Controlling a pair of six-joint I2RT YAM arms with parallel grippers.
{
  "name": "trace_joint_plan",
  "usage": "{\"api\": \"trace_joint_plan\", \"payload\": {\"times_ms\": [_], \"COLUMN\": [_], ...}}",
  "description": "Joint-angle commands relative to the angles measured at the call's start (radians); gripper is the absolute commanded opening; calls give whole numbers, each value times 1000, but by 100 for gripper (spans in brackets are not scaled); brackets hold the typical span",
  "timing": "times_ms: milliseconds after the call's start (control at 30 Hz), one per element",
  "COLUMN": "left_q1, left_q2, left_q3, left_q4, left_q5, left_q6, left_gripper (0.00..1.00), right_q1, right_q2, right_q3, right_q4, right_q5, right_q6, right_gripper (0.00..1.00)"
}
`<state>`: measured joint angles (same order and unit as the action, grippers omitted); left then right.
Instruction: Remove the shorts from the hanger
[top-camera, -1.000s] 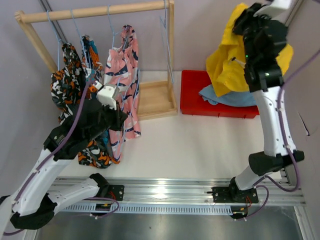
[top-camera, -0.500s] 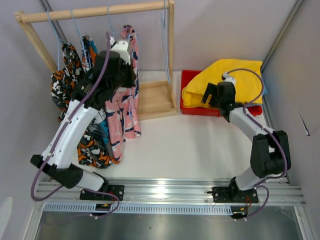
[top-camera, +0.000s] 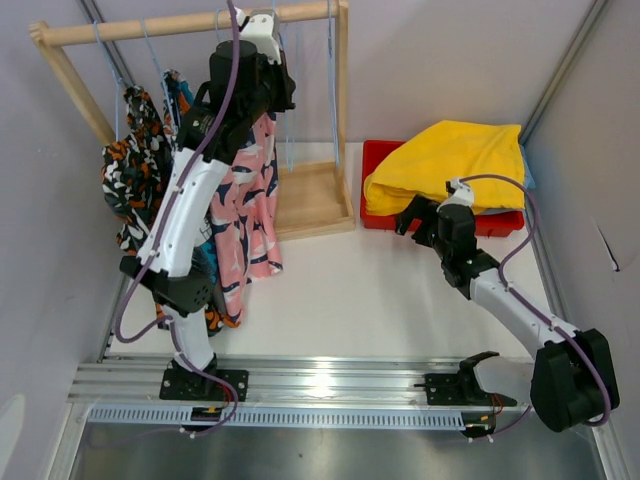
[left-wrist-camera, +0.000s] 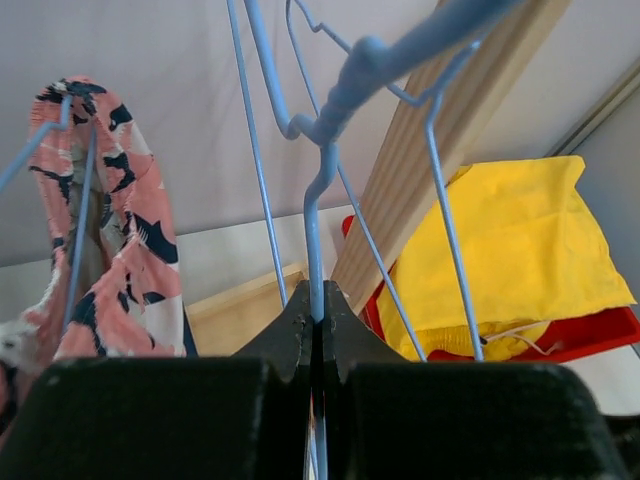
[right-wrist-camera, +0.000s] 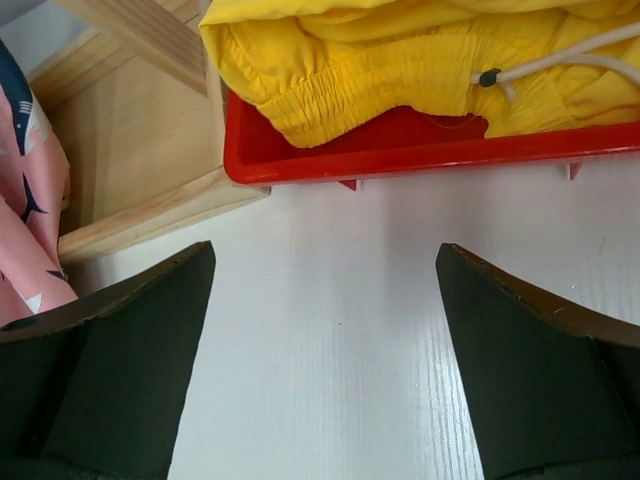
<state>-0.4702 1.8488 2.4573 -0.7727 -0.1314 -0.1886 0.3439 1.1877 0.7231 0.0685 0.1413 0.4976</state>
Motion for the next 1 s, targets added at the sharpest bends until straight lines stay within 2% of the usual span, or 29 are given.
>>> {"api": "trace_joint_plan", "payload": {"times_ms": [0, 233, 400, 500, 533, 600, 633, 733, 833, 967], "left_q1": [31, 61, 62, 61, 61, 61, 61, 56, 53, 56], "left_q2": [61, 205, 207, 169, 155, 104, 83, -28, -135, -221], "left_q3": [35, 143, 117, 54, 28, -20, -35, -107, -129, -55], "left_q4": [120, 271, 290, 270, 260, 231, 222, 193, 165, 93], "left_q5": [35, 48, 67, 90, 96, 124, 145, 194, 222, 175], "left_q6": [-29, -80, -106, -101, -94, -81, -75, -63, -45, 0], "left_gripper": [0, 0, 0, 11, 22, 32, 46, 65, 74, 82], "right_q1": [27, 60, 69, 70, 72, 75, 81, 95, 109, 153], "right_q2": [-49, -105, -120, -117, -117, -112, -114, -120, -128, -134], "right_q3": [-42, -109, -140, -136, -128, -117, -111, -94, -88, -85], "right_q4": [66, 71, 67, 54, 47, 30, 18, 1, -10, -24], "right_q5": [10, 9, 14, 15, 15, 27, 40, 53, 69, 92], "right_q6": [30, 25, 25, 29, 33, 42, 44, 44, 47, 55], "right_gripper": [98, 97, 98, 100, 100, 100, 99, 99, 100, 99]}}
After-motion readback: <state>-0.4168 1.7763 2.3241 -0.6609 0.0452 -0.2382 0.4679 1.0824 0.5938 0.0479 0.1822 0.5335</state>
